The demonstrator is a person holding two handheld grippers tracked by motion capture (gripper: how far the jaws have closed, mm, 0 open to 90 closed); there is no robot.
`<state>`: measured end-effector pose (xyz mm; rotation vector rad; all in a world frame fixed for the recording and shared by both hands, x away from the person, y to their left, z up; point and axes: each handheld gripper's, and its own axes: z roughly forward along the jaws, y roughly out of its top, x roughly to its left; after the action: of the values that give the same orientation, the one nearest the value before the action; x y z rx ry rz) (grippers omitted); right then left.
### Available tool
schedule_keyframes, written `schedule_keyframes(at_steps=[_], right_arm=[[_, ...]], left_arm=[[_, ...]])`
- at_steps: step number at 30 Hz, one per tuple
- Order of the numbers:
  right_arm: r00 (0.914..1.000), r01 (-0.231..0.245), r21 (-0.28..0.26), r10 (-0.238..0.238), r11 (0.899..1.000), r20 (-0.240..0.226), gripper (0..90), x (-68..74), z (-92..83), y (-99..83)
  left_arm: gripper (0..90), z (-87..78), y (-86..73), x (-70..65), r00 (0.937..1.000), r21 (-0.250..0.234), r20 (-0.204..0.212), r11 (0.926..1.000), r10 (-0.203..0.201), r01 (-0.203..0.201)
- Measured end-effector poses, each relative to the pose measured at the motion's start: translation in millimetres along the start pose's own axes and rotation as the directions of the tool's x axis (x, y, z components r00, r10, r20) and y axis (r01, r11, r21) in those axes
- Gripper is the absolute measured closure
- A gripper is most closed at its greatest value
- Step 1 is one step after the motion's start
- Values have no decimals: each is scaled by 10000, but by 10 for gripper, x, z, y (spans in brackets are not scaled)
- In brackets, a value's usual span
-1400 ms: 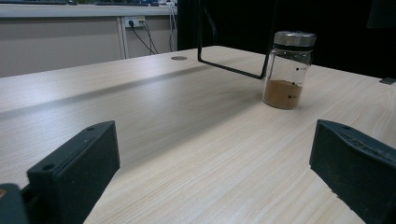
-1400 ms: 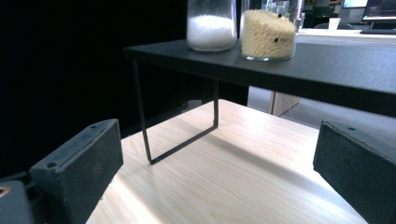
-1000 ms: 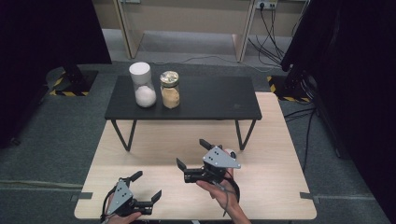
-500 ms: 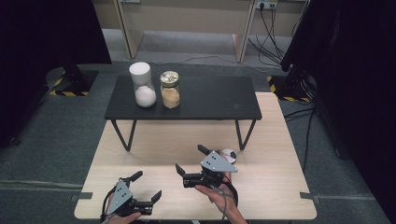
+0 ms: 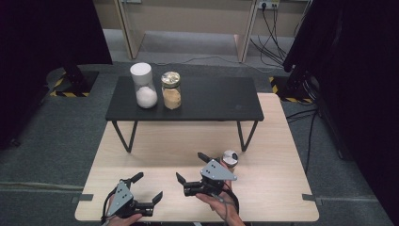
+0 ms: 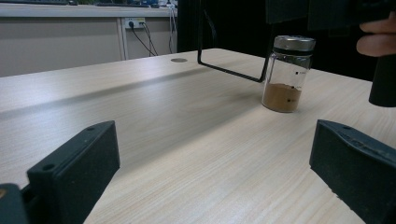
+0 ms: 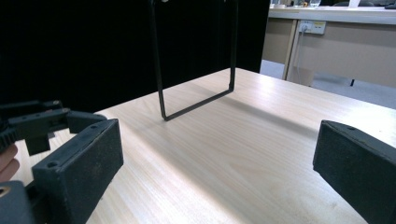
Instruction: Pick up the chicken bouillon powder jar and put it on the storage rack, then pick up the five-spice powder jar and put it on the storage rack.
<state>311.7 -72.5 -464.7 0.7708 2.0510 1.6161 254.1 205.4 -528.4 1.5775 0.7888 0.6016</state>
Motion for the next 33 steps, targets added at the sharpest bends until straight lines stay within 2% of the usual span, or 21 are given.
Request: schedule_keyframes(at_steps=[16, 30, 33], right_arm=[[9999, -116, 332, 116, 9994, -11, 20, 33, -47, -216], [9996, -296, 628, 298, 9976, -24, 20, 67, -137, -386], [9996, -277, 624, 279, 9977, -32, 20, 84, -163, -396]], left_arm=[[10, -47, -3, -6, 9999, -24, -167, 10000, -3, 3], [10, -44, -9, -11, 9999, 9, -132, 10000, -36, 36], [10, -49, -4, -19, 9999, -1, -135, 10000, 57, -57]])
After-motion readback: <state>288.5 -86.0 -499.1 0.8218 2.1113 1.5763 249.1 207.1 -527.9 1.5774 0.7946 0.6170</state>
